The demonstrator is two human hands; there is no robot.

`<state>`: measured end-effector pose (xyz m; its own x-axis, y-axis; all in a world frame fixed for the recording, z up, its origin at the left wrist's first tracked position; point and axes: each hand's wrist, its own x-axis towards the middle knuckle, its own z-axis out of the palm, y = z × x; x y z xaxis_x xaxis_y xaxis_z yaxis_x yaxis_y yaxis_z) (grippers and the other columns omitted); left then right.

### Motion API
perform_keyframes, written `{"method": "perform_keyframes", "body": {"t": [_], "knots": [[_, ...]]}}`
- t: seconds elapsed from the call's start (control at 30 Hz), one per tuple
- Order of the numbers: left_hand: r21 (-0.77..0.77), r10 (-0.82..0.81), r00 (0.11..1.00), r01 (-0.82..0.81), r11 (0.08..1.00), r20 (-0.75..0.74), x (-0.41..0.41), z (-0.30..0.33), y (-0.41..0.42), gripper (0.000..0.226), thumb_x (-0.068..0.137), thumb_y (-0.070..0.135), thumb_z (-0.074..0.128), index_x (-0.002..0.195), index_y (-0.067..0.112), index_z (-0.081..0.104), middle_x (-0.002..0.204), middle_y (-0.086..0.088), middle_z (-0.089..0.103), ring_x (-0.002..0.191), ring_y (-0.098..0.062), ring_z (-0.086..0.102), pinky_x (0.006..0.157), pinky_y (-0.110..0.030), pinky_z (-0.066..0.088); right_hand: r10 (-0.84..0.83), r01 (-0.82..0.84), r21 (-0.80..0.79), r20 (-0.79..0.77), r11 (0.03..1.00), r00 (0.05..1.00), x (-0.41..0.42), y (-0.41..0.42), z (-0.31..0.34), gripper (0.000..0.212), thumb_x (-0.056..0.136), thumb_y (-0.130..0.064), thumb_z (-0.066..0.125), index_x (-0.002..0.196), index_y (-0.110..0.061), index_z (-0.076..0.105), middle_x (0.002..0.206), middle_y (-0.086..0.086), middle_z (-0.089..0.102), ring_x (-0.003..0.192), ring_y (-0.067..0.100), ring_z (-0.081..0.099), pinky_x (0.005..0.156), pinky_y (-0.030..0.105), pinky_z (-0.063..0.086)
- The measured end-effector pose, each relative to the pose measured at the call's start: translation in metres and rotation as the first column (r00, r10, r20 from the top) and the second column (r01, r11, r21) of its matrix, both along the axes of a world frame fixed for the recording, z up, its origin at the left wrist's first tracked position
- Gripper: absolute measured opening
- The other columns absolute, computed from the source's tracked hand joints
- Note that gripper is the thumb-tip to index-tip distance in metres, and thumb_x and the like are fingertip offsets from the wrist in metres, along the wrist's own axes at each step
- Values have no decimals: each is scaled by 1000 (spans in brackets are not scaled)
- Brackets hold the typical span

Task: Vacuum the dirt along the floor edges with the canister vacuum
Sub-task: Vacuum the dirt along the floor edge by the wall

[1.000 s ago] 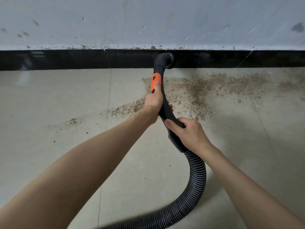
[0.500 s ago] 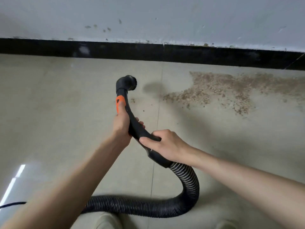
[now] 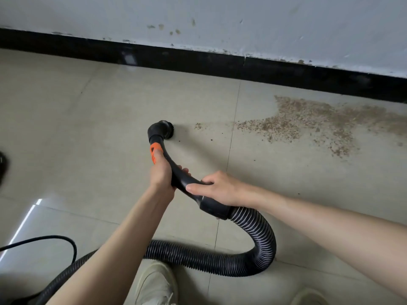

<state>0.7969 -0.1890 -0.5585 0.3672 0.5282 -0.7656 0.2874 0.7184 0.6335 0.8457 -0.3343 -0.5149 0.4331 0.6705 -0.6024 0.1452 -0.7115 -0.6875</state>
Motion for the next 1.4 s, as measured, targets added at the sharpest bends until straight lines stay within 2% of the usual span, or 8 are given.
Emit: {"method": "perform_keyframes", "body": {"t": [0.17,0.33,0.47,0.67,0.9,1.1,1.2,1.4], "knots": [[39,-32,998,34,999,-63,12,-3,-7,56,87,70,40,110,19,44,75,-6,55,59,-19,62,60,-32,49,-37,37,8,-14,999,999,4,-8,2,50,90,-57,58,71,-11,51,55,-3,39,52,15,40,55,30,29],[44,-60,996,63,997,-58,17,-5,-6,57,87,70,42,111,19,44,76,-6,54,40,-14,61,43,-23,47,-62,62,-8,11,998,998,5,-9,1,50,90,-57,58,69,-12,49,57,-1,38,54,15,37,55,32,24],[23,-120,992,121,992,-50,24,-5,-10,61,86,72,42,118,21,42,79,-6,55,42,-15,61,52,-28,48,-98,98,-9,26,995,995,5,-15,2,54,91,-54,59,60,-16,37,55,-2,34,53,15,33,53,31,22],[56,-195,980,198,979,-50,31,-11,-34,58,87,71,38,116,20,39,76,-7,55,41,-14,61,54,-29,48,-192,195,24,-100,981,976,2,-41,5,43,91,-50,60,78,-9,53,72,13,50,66,27,50,66,38,37],[66,-312,949,314,947,-38,50,-10,-56,64,88,70,39,115,13,45,72,-8,56,41,-17,61,55,-29,49,-333,338,38,-99,940,938,-1,-62,2,44,90,-50,61,79,-7,58,75,16,58,67,29,56,66,41,42],[-5,-425,905,426,905,25,66,-14,-66,55,86,70,45,99,16,45,65,-9,51,40,-20,57,50,-30,48,-422,424,-39,43,905,905,-3,-69,-5,49,86,-55,59,60,-17,44,56,-2,47,52,16,44,50,26,31],[-10,-471,881,472,882,35,72,-12,-70,60,87,69,44,112,14,42,69,-11,50,39,-20,57,45,-29,48,-440,443,-42,61,896,896,-3,-71,-5,48,86,-54,58,60,-17,43,58,-3,47,52,15,44,50,26,30],[57,-434,901,433,899,-3,76,-9,-62,58,90,66,42,110,11,42,74,-10,55,39,-19,60,51,-28,49,-429,434,52,-91,899,899,7,-69,-2,44,88,-50,63,75,-8,54,75,16,58,68,29,56,68,45,46]]}}
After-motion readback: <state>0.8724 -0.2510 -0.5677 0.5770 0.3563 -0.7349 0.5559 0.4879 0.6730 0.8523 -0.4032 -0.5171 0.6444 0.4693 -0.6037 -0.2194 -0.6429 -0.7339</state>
